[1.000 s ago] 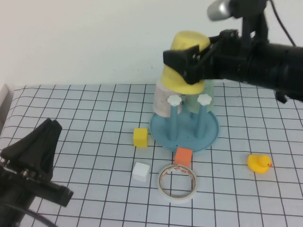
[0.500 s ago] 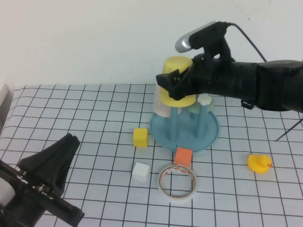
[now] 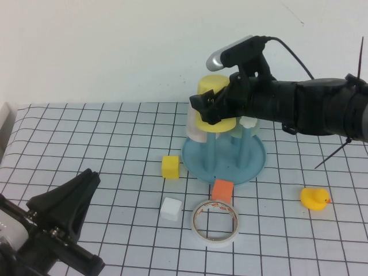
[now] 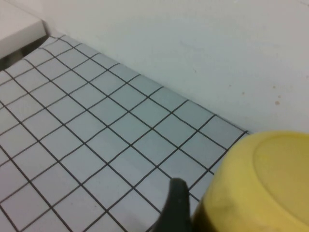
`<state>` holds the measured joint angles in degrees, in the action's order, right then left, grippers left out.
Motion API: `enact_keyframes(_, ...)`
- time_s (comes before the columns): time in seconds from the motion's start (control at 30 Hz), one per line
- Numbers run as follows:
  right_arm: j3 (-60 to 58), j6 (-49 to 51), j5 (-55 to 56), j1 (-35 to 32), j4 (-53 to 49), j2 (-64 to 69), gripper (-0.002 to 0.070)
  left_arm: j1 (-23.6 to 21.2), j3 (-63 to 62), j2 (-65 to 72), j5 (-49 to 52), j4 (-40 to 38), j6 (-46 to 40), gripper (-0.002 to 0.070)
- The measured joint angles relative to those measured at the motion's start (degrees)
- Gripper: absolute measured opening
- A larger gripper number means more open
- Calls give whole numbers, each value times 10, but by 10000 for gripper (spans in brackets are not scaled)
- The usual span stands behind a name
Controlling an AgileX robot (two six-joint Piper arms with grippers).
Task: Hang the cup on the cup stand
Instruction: Place the cup on the cup holder
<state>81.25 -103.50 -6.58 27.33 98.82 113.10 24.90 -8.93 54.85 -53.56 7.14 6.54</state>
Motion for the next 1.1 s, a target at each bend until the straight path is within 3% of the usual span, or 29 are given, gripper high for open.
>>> enact_keyframes(0.5, 1, -4, 2, 0, 1, 26, 620, 0, 1, 0, 9, 0, -2, 0)
enact_keyframes(1.1, 1, 62, 45, 0, 5, 14, 620, 0, 1, 0, 28, 0, -2, 0)
